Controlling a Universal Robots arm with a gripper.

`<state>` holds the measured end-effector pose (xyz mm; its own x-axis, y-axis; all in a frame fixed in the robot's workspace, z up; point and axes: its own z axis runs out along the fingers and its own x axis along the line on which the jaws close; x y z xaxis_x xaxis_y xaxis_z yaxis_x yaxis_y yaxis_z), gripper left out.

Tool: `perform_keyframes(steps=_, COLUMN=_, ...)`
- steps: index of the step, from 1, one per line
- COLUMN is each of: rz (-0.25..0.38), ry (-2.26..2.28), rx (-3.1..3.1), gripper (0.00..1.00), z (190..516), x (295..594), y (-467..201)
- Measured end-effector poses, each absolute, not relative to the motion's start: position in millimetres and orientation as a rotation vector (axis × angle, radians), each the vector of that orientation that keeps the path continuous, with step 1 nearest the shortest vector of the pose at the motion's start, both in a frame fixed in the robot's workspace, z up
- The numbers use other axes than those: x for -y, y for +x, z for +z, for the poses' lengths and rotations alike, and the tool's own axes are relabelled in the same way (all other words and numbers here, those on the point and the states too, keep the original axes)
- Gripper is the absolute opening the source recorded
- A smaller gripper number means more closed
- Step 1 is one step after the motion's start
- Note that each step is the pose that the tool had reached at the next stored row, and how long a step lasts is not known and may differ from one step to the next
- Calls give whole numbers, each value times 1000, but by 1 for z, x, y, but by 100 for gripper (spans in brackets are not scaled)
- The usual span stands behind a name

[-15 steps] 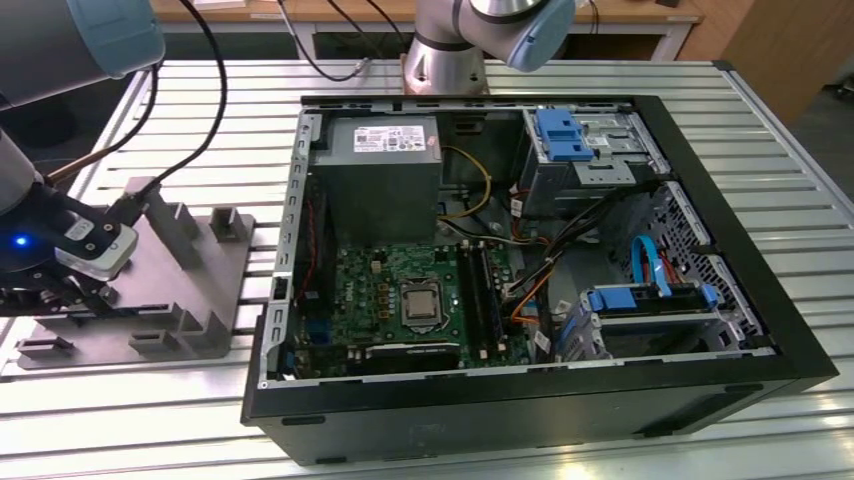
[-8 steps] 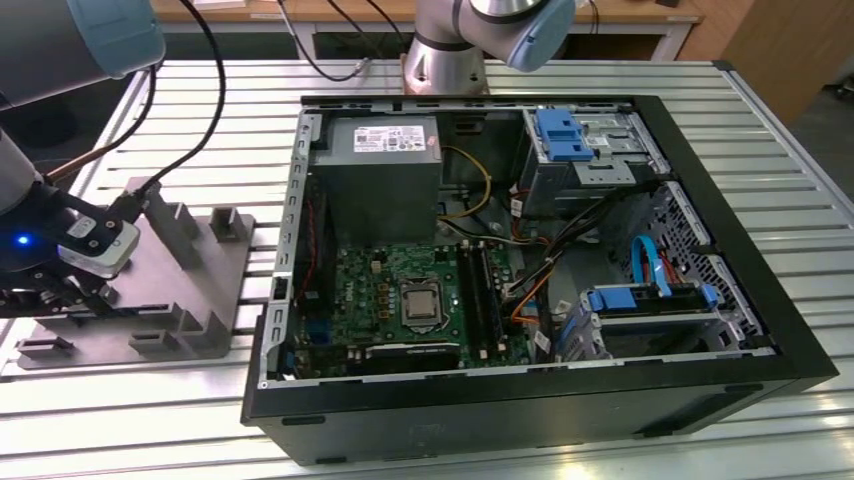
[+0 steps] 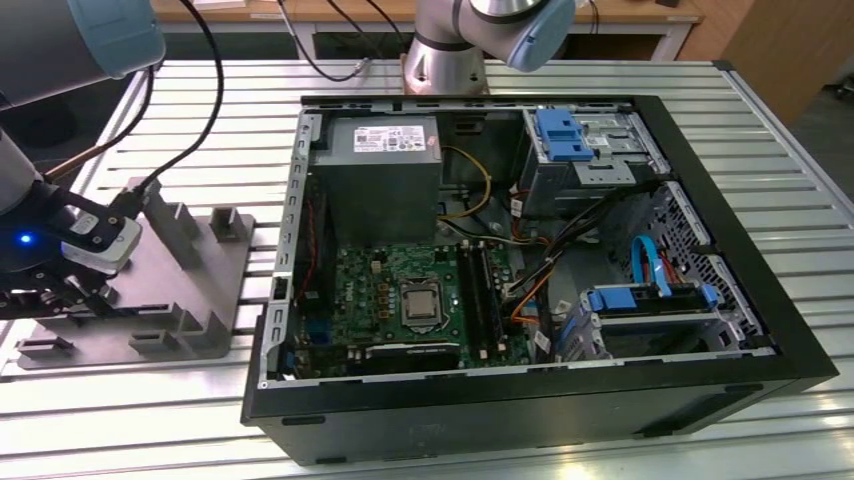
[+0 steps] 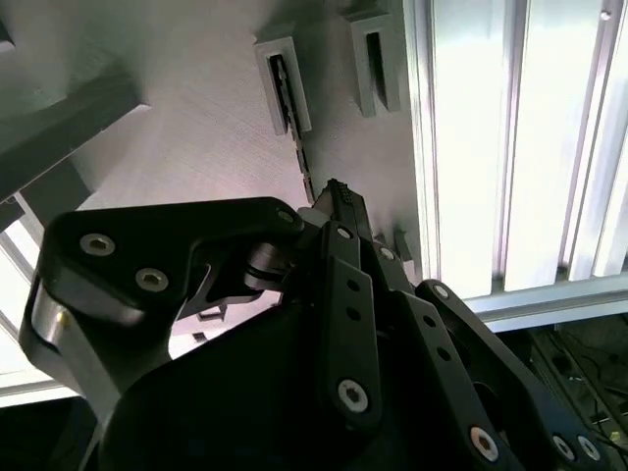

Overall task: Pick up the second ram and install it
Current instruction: 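Pick up the second ram and move it above second insertion slot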

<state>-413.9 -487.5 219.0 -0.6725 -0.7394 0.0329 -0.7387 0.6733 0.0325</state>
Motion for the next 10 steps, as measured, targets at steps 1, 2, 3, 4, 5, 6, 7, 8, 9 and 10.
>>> perform_keyframes(steps=1, rz=-25, ry=1261, rx=2830, gripper=10, z=219, x=487, y=-414)
perform_keyframes(steps=2, rz=-25, ry=1268, rx=2827, gripper=10, z=219, x=487, y=-414)
perform_keyframes(steps=3, rz=-25, ry=1275, rx=2824, gripper=10, z=219, x=487, y=-414)
perform_keyframes(steps=4, rz=-25, ry=1281, rx=2821, gripper=10, z=219, x=487, y=-414)
perform_keyframes(steps=5, rz=-25, ry=1287, rx=2818, gripper=10, z=219, x=487, y=-414)
perform_keyframes(steps=6, rz=-25, ry=1293, rx=2815, gripper=10, z=219, x=487, y=-414)
perform_keyframes(steps=7, rz=-24, ry=1300, rx=2812, gripper=10, z=219, x=487, y=-414)
perform_keyframes(steps=8, rz=-24, ry=1306, rx=2809, gripper=10, z=219, x=487, y=-414)
perform_keyframes(steps=9, rz=-24, ry=1312, rx=2806, gripper=10, z=219, x=487, y=-414)
perform_keyframes(steps=10, rz=-24, ry=1319, rx=2803, gripper=10, z=219, x=487, y=-414)
